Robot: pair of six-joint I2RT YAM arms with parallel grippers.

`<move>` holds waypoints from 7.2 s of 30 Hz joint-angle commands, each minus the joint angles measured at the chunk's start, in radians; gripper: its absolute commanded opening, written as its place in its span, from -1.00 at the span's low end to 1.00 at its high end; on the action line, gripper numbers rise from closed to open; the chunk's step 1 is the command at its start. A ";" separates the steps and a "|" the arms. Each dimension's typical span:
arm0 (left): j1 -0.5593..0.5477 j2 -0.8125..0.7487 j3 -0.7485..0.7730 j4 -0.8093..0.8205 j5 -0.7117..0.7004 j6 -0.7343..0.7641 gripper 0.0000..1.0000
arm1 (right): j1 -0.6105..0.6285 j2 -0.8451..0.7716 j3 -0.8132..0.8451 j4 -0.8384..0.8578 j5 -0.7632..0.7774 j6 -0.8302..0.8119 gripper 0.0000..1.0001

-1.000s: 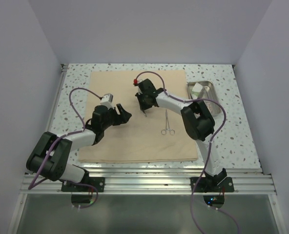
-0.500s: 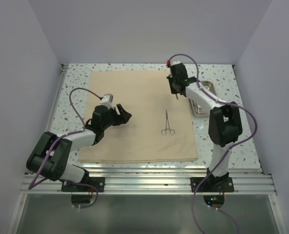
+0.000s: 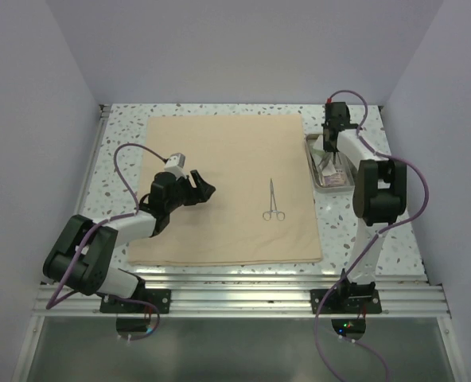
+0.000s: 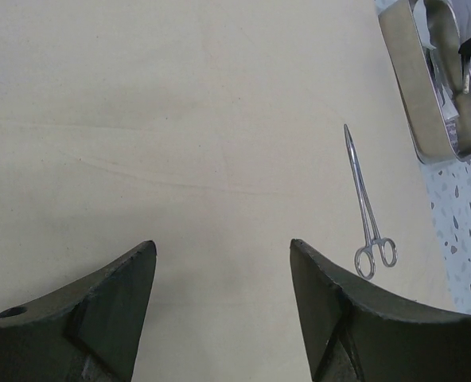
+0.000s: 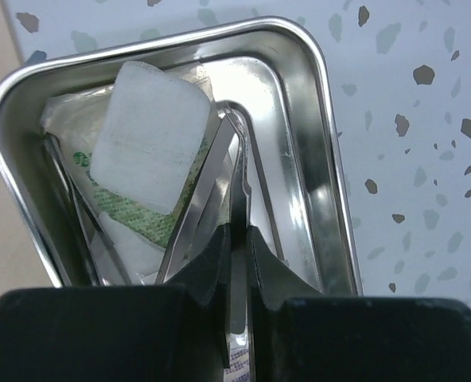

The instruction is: Prepare the surgical pack

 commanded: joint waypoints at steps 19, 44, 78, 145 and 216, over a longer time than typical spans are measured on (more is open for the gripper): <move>0.008 0.020 0.015 0.035 0.020 -0.003 0.44 | -0.014 -0.014 0.014 -0.119 -0.017 0.130 -0.20; -0.155 0.217 0.162 0.078 0.204 0.049 0.42 | 0.375 -0.333 -0.474 0.018 -0.308 0.409 0.22; -0.376 0.621 0.515 -0.203 0.227 0.069 -0.57 | 0.366 -0.414 -0.830 0.239 -0.522 0.607 -0.02; -0.382 0.583 0.515 -0.259 0.147 0.085 -0.65 | 0.325 -0.560 -0.879 0.385 -0.741 0.745 -0.54; -0.307 0.280 0.272 -0.086 0.046 0.034 0.00 | 0.245 -0.410 -0.114 -0.342 0.174 0.093 -1.00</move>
